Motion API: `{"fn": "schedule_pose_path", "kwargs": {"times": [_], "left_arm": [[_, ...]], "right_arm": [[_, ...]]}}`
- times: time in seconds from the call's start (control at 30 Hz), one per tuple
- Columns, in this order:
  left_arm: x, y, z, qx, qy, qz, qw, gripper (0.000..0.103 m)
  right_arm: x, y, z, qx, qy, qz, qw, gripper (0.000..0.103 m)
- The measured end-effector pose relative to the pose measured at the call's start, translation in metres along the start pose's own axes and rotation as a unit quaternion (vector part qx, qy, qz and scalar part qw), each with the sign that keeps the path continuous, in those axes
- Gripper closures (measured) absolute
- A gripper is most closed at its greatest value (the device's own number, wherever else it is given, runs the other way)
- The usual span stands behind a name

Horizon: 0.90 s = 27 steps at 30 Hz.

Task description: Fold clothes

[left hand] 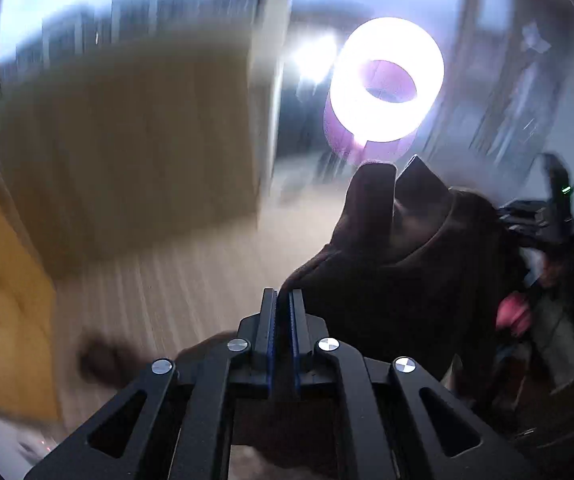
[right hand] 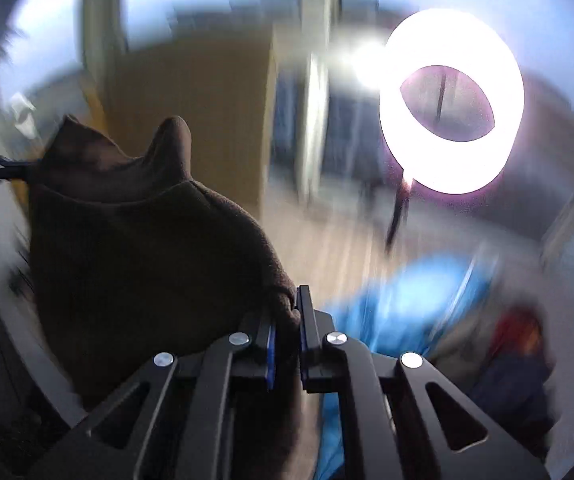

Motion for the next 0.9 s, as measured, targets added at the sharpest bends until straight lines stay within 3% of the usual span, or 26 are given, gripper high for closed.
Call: {"fn": "schedule_pose_path", "kwargs": {"times": [0.07,0.13,0.27,0.3,0.37,0.5,0.57,0.63,0.67,0.7,0.73,0.77,0.9], "left_arm": [[-0.044,-0.023,0.076,0.037,-0.076,-0.016,0.9963,0.096],[-0.068,-0.042,0.105,0.048,-0.103,-0.031,0.9931,0.096],[-0.079,-0.054,0.119,0.027,-0.117,-0.008,0.9927,0.090],[-0.077,-0.056,0.124,0.029,-0.117,0.009,0.9926,0.081],[-0.065,-0.052,0.140,0.030,-0.121,0.041,0.9914,0.070],[-0.067,-0.042,0.186,0.006,-0.133,0.069,0.9887,0.069],[-0.067,-0.029,0.202,-0.023,-0.135,0.078,0.9875,0.069],[-0.069,-0.015,0.213,-0.042,-0.141,0.094,0.9847,0.071],[-0.072,-0.008,0.221,-0.046,-0.148,0.106,0.9822,0.075],[-0.075,-0.004,0.227,-0.047,-0.156,0.115,0.9799,0.102],[-0.077,-0.002,0.232,-0.049,-0.162,0.117,0.9786,0.102],[-0.076,-0.001,0.233,-0.053,-0.159,0.111,0.9795,0.102],[-0.054,-0.022,0.201,-0.049,-0.118,0.073,0.9891,0.102]], "right_arm": [[-0.052,0.005,0.054,-0.043,-0.087,-0.015,0.995,0.093],[-0.092,0.011,0.085,-0.075,-0.149,-0.020,0.986,0.091],[-0.116,0.020,0.070,-0.063,-0.167,0.034,0.983,0.063],[-0.116,0.021,0.063,-0.055,-0.166,0.055,0.983,0.056],[-0.123,0.014,0.042,-0.011,-0.165,0.109,0.980,0.052],[-0.146,-0.022,0.035,0.070,-0.191,0.152,0.967,0.048],[-0.152,-0.040,0.047,0.080,-0.208,0.147,0.964,0.048],[-0.156,-0.036,0.041,0.063,-0.211,0.142,0.965,0.048],[-0.157,-0.032,0.036,0.051,-0.211,0.140,0.966,0.050],[-0.159,-0.028,0.031,0.039,-0.211,0.137,0.967,0.064],[-0.160,-0.023,0.026,0.028,-0.211,0.134,0.968,0.078],[-0.161,-0.019,0.021,0.016,-0.211,0.131,0.968,0.099],[-0.167,-0.001,0.000,-0.031,-0.210,0.120,0.970,0.099]]}}
Point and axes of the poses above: each gripper's, at about its wrist camera, not at the fingertips, and z roughly the way its jaws point, y to its right, x to its top, the point moved 7 cm from there along z, roughly the way its jaws point, and after that the axes turned 6 degrees about y, right-handed, at the moved point
